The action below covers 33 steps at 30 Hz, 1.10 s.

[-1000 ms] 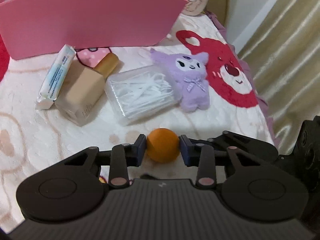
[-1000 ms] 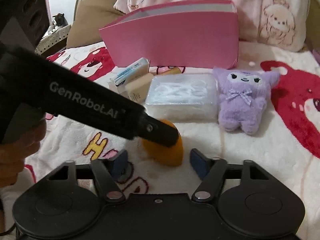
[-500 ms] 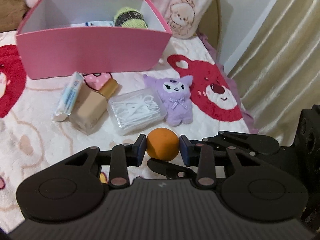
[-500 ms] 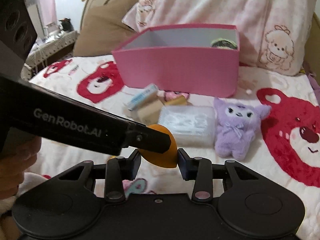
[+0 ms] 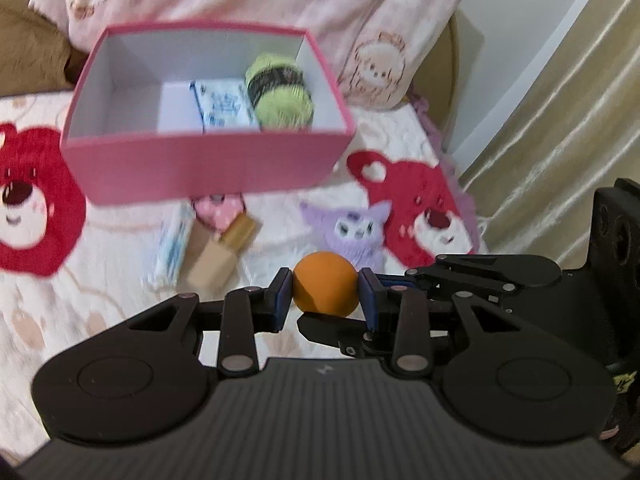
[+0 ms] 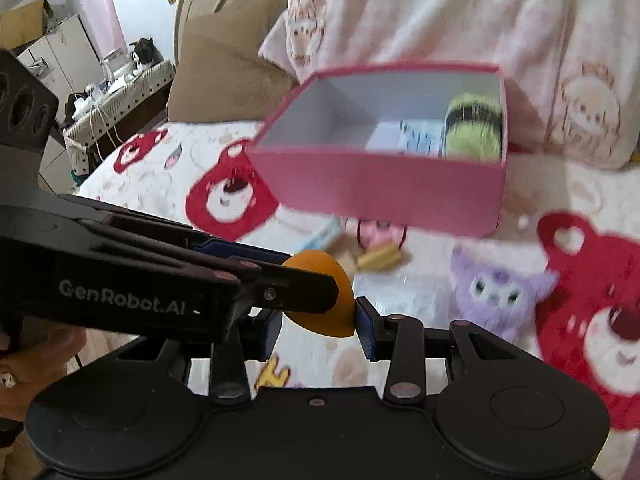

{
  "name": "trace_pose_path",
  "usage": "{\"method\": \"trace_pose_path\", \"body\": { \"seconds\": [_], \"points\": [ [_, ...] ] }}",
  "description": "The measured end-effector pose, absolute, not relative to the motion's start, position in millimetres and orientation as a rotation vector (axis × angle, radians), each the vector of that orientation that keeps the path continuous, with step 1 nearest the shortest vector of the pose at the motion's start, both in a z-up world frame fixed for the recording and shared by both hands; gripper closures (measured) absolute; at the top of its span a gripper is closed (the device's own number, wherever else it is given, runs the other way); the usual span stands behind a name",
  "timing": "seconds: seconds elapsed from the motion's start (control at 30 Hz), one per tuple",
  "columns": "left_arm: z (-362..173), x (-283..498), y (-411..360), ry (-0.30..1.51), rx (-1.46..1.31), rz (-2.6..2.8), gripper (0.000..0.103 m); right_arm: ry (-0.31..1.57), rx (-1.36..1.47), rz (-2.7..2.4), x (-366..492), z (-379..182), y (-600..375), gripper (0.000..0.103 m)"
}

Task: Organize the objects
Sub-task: 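Lift the orange sponge with the left gripper and carry it into the box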

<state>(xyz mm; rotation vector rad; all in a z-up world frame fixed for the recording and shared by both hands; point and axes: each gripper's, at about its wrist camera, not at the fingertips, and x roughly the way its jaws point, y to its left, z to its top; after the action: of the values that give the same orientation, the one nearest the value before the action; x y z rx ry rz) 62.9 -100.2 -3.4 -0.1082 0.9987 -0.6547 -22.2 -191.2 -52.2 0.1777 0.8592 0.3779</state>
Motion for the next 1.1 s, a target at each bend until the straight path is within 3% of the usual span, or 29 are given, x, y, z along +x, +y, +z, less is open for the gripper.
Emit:
{"method": "trace_pose_path", "body": {
  "seconds": [0.37, 0.83, 1.1],
  "points": [
    [52, 149, -124, 1.014, -0.103, -0.630, 0.068, 0.911, 0.158, 0.311, 65, 7, -205, 0.058],
    [-27, 258, -145, 1.152, -0.257, -0.564, 0.068, 1.139, -0.064, 0.228, 185, -47, -198, 0.059],
    [-41, 298, -134, 1.103, -0.277, -0.498, 0.068, 1.054, -0.112, 0.252, 221, -65, -190, 0.060]
  ]
}}
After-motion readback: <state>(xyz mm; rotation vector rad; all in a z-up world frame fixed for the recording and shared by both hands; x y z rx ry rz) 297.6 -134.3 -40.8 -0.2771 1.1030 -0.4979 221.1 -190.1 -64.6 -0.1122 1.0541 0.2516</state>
